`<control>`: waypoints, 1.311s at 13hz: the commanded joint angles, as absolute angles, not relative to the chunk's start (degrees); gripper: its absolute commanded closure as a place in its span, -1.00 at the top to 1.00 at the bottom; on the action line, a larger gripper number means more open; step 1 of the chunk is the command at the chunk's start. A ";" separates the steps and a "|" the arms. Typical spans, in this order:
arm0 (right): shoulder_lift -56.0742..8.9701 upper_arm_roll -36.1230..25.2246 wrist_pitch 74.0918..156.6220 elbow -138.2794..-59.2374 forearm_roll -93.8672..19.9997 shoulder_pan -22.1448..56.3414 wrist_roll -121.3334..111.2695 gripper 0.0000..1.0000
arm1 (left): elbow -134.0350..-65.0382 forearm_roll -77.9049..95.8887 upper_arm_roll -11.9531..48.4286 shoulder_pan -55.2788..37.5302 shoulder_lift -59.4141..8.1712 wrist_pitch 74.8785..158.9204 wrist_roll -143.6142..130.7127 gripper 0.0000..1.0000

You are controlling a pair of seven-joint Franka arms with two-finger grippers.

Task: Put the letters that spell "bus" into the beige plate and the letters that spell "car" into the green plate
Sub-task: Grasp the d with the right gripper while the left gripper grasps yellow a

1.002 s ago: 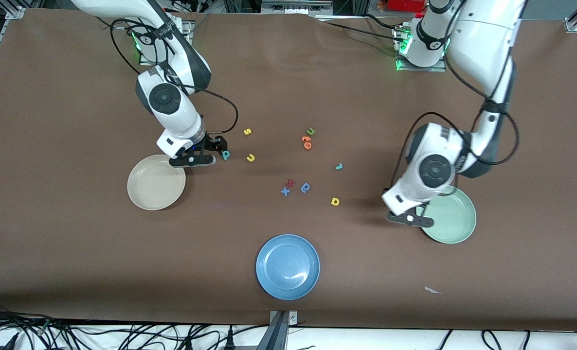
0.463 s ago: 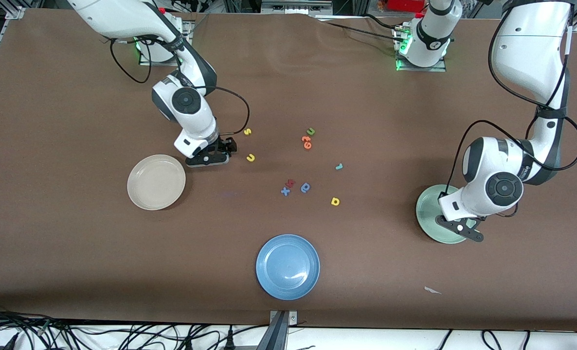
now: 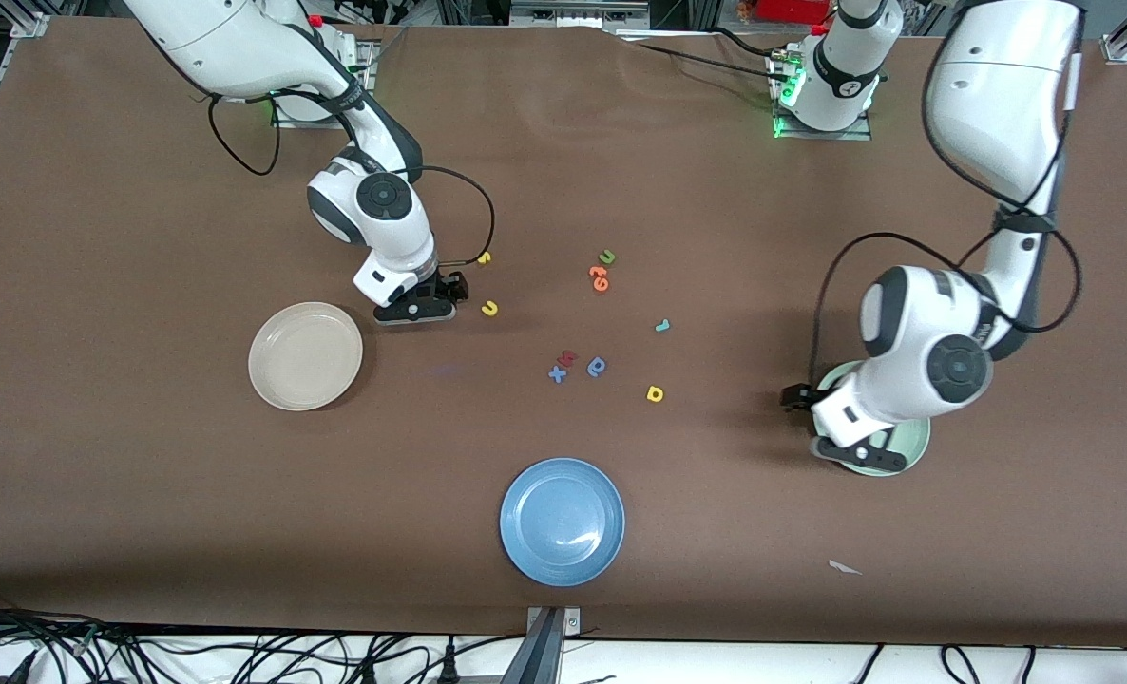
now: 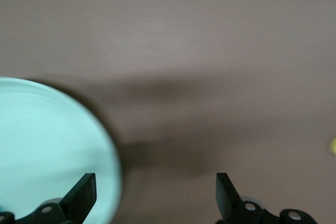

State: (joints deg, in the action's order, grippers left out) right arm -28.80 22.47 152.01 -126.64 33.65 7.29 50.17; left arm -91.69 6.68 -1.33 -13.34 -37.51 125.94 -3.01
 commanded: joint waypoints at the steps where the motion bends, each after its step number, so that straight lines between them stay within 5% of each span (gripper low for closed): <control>1: -28.83 23.47 152.84 -126.83 35.07 7.29 53.08 1.00 | -89.82 8.00 -2.02 -19.84 -40.42 131.28 -18.31 1.00; 5: -29.18 23.47 152.93 -126.83 35.07 7.29 53.17 0.90 | -89.74 7.47 -2.11 -26.88 -42.45 134.65 -33.64 1.00; 10: -29.18 23.47 152.93 -126.83 35.16 7.29 53.09 0.38 | -85.62 7.03 -2.29 -30.06 -47.10 134.65 -40.60 0.85; 14: -29.09 23.47 152.93 -126.91 35.24 7.29 53.00 0.10 | -83.50 7.03 -2.55 -30.67 -49.30 134.56 -42.45 0.62; 17: -28.92 23.47 152.93 -127.09 35.24 7.29 53.00 -0.02 | -83.41 6.50 -2.55 -31.37 -49.31 133.95 -43.41 0.21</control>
